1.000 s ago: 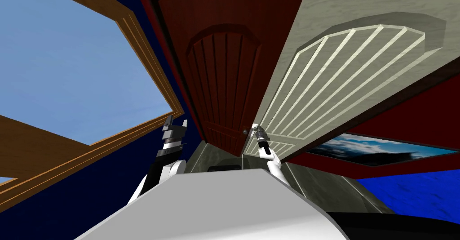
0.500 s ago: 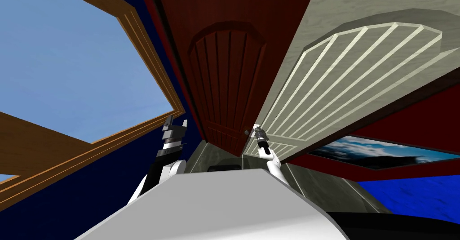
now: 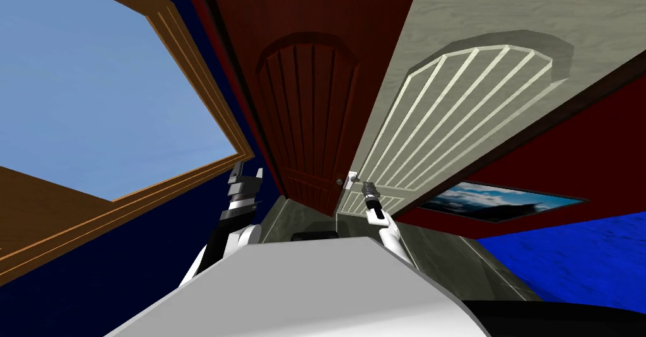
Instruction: Pull the door open
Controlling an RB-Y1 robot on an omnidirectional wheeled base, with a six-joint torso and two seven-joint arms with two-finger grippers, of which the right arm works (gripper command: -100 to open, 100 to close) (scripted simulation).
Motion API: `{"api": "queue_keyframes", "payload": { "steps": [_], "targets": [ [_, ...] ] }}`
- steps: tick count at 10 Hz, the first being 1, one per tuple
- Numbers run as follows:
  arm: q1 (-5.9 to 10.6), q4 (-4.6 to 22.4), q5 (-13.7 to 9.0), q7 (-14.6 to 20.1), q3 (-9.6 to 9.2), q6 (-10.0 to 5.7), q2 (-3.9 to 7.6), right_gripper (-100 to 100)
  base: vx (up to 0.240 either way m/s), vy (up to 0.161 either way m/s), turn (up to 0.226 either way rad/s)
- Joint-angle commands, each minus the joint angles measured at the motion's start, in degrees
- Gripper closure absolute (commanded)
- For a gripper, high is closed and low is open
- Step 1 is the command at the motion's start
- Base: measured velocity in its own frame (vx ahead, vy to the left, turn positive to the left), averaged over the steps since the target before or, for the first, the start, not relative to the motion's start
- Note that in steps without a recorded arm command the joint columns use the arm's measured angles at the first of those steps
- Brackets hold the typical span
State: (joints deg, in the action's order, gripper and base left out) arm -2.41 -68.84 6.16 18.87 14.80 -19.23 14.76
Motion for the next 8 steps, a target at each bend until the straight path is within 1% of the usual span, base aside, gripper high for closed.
{"api": "queue_keyframes", "payload": {
  "steps": [1,2,5,6,7,8],
  "targets": [
    [-0.51,-0.4,0.1,0.3,-0.29,0.02,0.02,-100,-0.189,-0.030,-0.019],
    [-0.74,-0.6,0.1,0.5,-0.50,0.02,0.00,-100,-0.189,0.038,0.007],
    [-1.29,-1.4,0.3,1.1,-1.43,-0.01,-0.20,-100,-0.203,0.084,0.004],
    [-1.34,-1.8,0.4,1.3,-2.05,-0.06,-0.40,-100,-0.205,0.078,0.049],
    [-0.74,-2.6,0.6,1.6,-3.36,-0.25,-0.99,-100,-0.123,0.122,0.183],
    [-0.74,-2.6,0.6,1.6,-3.36,-0.25,-0.99,-100,-0.046,0.150,0.090]
  ]
}}
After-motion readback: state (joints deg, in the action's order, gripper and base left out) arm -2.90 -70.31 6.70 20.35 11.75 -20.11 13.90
